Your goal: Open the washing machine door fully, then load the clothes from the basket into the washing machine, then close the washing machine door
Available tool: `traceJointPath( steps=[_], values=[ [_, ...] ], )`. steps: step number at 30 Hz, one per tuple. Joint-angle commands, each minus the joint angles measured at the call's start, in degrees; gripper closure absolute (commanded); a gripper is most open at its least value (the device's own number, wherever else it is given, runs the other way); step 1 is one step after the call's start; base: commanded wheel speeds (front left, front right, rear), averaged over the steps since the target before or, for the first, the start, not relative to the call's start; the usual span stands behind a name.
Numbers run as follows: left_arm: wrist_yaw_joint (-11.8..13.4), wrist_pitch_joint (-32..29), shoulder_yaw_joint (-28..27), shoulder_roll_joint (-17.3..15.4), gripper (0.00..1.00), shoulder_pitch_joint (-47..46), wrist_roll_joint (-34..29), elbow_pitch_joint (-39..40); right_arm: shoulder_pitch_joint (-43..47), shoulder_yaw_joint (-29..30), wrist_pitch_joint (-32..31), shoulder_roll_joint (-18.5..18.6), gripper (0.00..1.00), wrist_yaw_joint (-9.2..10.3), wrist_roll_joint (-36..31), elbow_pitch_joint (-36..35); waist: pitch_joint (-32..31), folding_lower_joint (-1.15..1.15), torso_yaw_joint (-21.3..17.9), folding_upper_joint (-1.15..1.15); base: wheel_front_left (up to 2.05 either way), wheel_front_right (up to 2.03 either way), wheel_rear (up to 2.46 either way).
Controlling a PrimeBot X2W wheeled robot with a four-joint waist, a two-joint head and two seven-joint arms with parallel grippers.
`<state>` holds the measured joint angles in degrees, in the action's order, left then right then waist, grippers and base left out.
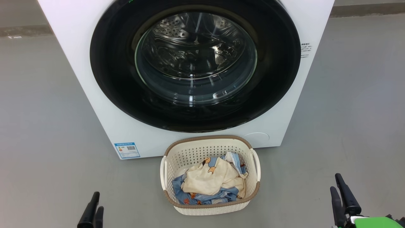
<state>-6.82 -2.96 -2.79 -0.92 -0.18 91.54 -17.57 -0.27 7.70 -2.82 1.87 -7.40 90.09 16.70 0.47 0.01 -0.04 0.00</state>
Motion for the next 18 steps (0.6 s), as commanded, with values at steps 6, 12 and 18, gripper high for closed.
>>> traceJointPath(
  steps=[6, 12, 18],
  values=[
    [-0.26, 1.4, -0.24, -1.08, 0.0, -0.94, -2.11, 2.15, -0.78, -0.93, 1.38, 1.02, 0.0, -0.02, -3.85, -2.95, 0.05, -0.01, 0.0, 0.0, 0.0, 0.0, 0.0],
    [-0.29, 2.58, -0.42, -1.16, 0.0, -0.89, -5.13, 2.52, -0.62, -1.33, 2.55, 1.42, 0.0, -0.02, -9.34, -4.35, 0.0, -0.01, 0.1, 0.0, 0.0, 0.0, 0.0],
    [-0.31, 3.59, -0.84, -1.16, 0.0, -0.94, -8.45, 2.59, -0.58, -1.59, 3.55, 1.7, 0.0, -0.03, -14.68, -5.56, -0.05, -0.01, 0.15, 0.0, 0.0, 0.0, 0.0]
  ],
)
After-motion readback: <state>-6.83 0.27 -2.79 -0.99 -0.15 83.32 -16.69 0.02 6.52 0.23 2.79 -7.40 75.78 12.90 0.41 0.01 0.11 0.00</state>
